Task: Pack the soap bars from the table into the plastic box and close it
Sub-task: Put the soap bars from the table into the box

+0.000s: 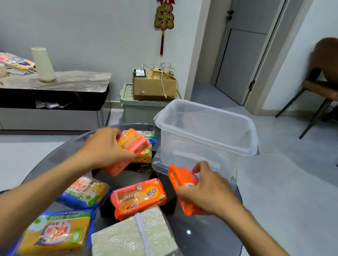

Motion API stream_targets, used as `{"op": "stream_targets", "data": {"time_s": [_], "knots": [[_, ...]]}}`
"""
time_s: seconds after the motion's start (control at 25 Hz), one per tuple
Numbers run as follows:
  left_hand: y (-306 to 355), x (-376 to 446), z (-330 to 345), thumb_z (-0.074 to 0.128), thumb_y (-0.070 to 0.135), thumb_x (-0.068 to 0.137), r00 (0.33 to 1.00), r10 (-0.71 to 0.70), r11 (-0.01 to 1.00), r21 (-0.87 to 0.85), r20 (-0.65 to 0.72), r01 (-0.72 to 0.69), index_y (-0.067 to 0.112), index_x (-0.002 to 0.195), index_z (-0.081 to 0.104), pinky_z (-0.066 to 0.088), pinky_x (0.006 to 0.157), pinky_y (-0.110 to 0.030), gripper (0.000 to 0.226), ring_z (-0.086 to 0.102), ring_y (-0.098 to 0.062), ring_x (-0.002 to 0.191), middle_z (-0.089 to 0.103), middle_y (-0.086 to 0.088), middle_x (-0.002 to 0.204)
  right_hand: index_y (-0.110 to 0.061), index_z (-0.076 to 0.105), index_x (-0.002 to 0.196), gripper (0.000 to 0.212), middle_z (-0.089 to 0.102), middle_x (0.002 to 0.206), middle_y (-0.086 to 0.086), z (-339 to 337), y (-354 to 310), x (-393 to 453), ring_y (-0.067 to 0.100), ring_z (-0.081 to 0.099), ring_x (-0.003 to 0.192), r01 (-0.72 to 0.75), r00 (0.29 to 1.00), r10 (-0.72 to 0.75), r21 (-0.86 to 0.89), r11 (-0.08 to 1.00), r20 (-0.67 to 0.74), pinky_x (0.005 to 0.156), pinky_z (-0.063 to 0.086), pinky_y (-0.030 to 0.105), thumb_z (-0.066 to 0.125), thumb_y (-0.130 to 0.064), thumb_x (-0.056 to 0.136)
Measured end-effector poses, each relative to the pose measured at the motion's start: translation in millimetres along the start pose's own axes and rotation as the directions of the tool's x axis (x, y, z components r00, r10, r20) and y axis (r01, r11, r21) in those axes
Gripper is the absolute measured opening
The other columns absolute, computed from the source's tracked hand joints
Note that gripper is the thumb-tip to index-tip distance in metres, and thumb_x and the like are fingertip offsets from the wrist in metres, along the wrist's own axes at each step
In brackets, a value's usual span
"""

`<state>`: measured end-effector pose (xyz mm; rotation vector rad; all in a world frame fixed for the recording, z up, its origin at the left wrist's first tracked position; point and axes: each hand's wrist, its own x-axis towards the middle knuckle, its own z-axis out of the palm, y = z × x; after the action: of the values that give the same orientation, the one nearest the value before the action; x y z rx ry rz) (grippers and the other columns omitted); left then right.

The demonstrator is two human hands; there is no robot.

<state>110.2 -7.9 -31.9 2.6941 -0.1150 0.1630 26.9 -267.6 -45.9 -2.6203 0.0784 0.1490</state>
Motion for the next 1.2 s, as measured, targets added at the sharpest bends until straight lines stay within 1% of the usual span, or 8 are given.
{"op": "stream_targets", "data": {"time_s": [0.16,0.28,0.44,0.56,0.68,0.84,1.0,1.2], "knots": [[53,26,-74,0.074,0.063,0.044,0.991,-0.049,0.934,-0.357,-0.121,0.003,0.023,0.077,0.061,0.049,0.050,-0.026,0.053,0.064,-0.013,0.063,0.066,0.003,0.073,-0.034,0.056,0.093,0.058,0.071,0.084,0.000,-107,-1,5,0.014,0.068,0.062,0.035,0.982,0.051,0.437,0.899,-0.182,0.048,0.048,0.029,0.071,-0.060,0.043],[114,62,-76,0.080,0.056,0.051,0.999,-0.033,0.936,-0.353,-0.041,0.016,0.024,0.073,0.059,0.039,0.041,-0.018,0.044,0.059,-0.009,0.060,0.062,0.006,0.069,-0.019,0.057,0.080,0.044,0.066,0.070,0.003,-163,-16,43,0.011,0.061,0.040,0.110,0.950,0.068,0.530,0.841,-0.305,0.038,0.048,0.028,0.077,-0.047,0.052],[165,105,-24,0.078,0.056,0.057,0.994,-0.030,0.990,-0.137,0.101,0.043,0.017,0.101,0.060,0.046,0.058,-0.029,0.062,0.061,-0.022,0.077,0.062,-0.005,0.089,-0.006,0.058,0.085,0.039,0.063,0.076,0.014,-161,-20,103,0.028,0.065,0.055,-0.086,0.978,0.157,0.414,0.906,-0.139,0.048,0.058,0.039,0.078,-0.033,0.064],[173,129,9,0.074,0.059,0.061,0.984,0.022,0.976,0.210,0.178,-0.060,0.017,0.097,0.061,0.046,0.063,-0.029,0.056,0.060,-0.026,0.081,0.060,-0.005,0.090,-0.008,0.058,0.085,0.042,0.064,0.088,0.019,-130,-12,143,0.036,0.068,0.072,-0.228,0.972,0.234,0.233,0.945,0.003,0.062,0.061,0.050,0.079,-0.034,0.059],[176,141,38,0.070,0.052,0.071,0.938,0.052,0.905,0.380,0.344,-0.190,0.021,0.091,0.063,0.049,0.073,-0.029,0.037,0.061,-0.024,0.086,0.061,-0.003,0.085,-0.011,0.058,0.082,0.039,0.064,0.086,0.014,-97,-6,167,0.032,0.068,0.077,-0.269,0.955,0.267,-0.004,0.963,0.130,0.070,0.060,0.041,0.077,-0.040,0.065],[169,147,74,0.060,0.038,0.088,0.858,-0.013,0.823,0.493,0.513,-0.282,0.017,0.113,0.064,0.044,0.089,-0.037,0.033,0.057,-0.028,0.106,0.060,-0.007,0.108,-0.017,0.059,0.076,0.028,0.063,0.092,0.005,-64,-5,180,0.022,0.061,0.075,-0.143,0.907,0.250,-0.312,0.939,0.338,0.070,0.045,0.031,0.060,-0.042,0.087],[166,152,80,0.059,0.036,0.090,0.762,-0.114,0.843,0.467,0.637,-0.265,0.017,0.118,0.062,0.042,0.086,-0.037,0.034,0.051,-0.027,0.094,0.061,-0.007,0.117,-0.013,0.059,0.074,0.019,0.064,0.077,0.006,-66,-1,179,0.022,0.066,0.069,-0.168,0.841,0.260,-0.229,0.959,0.474,0.068,0.054,0.034,0.065,-0.024,0.089],[155,150,68,0.063,0.028,0.086,0.869,0.150,0.825,0.425,0.472,-0.373,0.013,0.101,0.065,0.042,0.072,-0.032,0.022,0.059,-0.030,0.092,0.068,-0.010,0.108,-0.004,0.064,0.090,0.014,0.069,0.088,0.014,-65,-1,176,0.033,0.070,0.093,-0.206,0.851,0.232,-0.106,0.973,0.472,0.086,0.057,0.043,0.070,-0.015,0.083]]}}
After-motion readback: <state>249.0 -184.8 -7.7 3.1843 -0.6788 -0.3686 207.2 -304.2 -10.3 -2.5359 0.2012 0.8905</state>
